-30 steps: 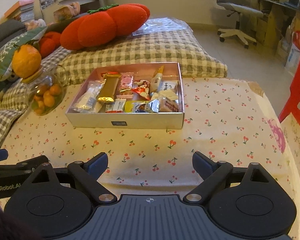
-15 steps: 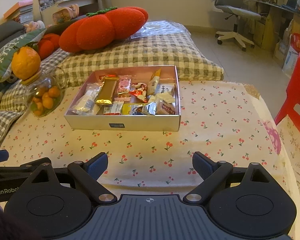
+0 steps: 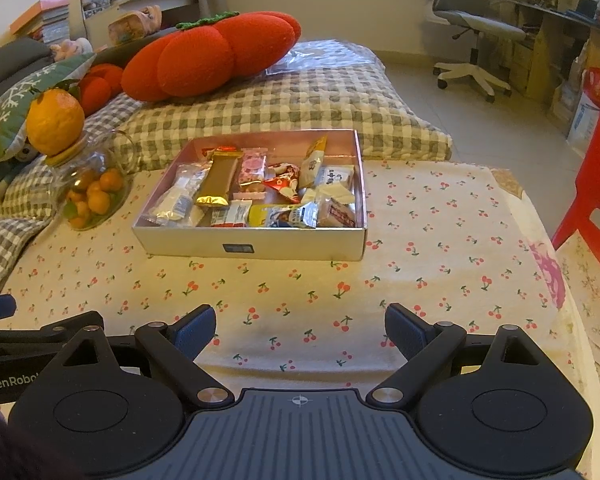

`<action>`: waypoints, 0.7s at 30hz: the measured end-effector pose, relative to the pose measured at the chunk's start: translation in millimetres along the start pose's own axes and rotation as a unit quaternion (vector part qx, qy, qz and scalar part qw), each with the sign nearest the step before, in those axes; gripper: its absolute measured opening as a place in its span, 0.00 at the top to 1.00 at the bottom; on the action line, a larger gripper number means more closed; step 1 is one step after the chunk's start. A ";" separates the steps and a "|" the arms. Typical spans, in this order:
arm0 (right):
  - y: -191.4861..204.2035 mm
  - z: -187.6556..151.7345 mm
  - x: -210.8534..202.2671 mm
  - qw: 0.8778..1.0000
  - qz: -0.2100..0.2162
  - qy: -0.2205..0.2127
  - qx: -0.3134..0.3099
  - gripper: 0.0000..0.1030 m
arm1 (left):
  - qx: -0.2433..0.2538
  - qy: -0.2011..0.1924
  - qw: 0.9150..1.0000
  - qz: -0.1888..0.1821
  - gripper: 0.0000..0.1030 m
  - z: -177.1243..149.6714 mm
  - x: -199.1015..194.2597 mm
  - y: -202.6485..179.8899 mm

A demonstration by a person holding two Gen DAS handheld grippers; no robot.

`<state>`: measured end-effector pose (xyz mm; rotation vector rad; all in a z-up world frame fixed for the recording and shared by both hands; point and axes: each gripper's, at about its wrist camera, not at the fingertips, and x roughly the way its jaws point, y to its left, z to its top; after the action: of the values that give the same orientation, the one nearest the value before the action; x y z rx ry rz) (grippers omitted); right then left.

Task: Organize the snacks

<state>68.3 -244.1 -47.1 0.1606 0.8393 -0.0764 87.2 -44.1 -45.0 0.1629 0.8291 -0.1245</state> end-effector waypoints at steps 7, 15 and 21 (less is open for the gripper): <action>0.7 -0.8 1.3 1.000 0.000 0.002 0.000 0.09 | 0.000 0.000 1.000 0.001 0.00 -0.2 0.2 0.4; 1.0 -1.4 2.3 1.000 0.000 0.004 -0.001 0.09 | 0.000 0.000 1.000 0.001 0.00 -0.4 0.3 0.1; 2.0 -1.9 2.7 1.000 0.001 0.004 -0.004 0.09 | 0.000 0.001 1.000 0.001 0.00 -0.5 0.4 0.2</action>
<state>68.9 -241.7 -50.1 0.1540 0.8477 -0.0697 87.2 -43.8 -45.7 0.1641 0.8303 -0.1224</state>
